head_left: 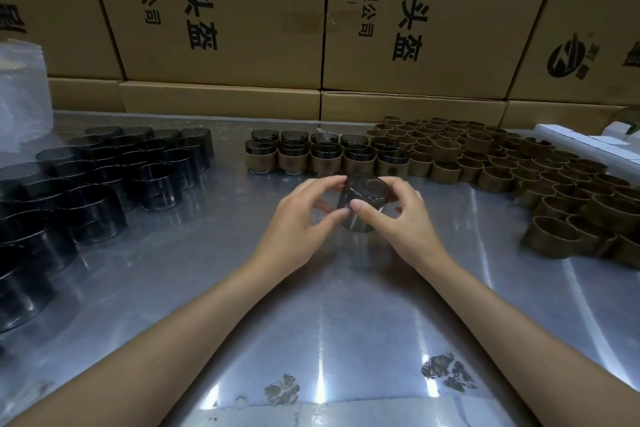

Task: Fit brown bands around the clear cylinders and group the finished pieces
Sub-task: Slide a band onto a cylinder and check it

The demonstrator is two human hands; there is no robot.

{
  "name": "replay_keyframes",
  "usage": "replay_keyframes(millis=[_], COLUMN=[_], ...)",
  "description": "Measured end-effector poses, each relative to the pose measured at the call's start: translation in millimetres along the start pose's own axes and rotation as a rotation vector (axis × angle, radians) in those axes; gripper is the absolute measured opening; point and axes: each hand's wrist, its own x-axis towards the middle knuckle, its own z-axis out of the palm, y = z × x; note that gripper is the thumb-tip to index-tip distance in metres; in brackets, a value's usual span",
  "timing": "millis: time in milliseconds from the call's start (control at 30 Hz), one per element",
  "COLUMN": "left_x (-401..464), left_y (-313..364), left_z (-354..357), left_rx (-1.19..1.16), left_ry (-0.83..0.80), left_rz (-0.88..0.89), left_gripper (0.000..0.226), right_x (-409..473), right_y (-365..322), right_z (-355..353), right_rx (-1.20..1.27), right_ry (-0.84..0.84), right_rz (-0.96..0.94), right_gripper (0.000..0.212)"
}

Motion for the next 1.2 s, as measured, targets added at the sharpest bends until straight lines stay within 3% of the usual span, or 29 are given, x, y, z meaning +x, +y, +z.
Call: replay_keyframes(millis=[200,400,533,633,833,1200], left_x=[0,2,3,5,7,11], left_y=[-10,-18,-26,-30,-37,-40], left_z=[2,0,1,2,6,3], left_rx=[-0.022,-0.039,-0.007,0.016,0.085,0.071], left_ry=[-0.129,-0.163,-0.148,-0.142,-0.181,-0.268], left_rz=[-0.129,-0.186,-0.232,-0.232,-0.209,-0.180], left_gripper=[0.043,0.040,0.033,0.030,0.027,0.027], right_x=[4,5,20,32,58,132], right_y=[7,7,26,43,60,79], right_z=[2,-4,-20,-29,-36,-53], right_rx=[-0.124,-0.016,-0.086,-0.138,-0.436,-0.560], right_ry=[-0.103,-0.130,0.110,0.192,0.198,0.108], right_rz=[0.104,0.190,0.250,0.356,0.402,0.463], right_gripper=[0.038,0.072,0.048,0.038,0.038,0.044])
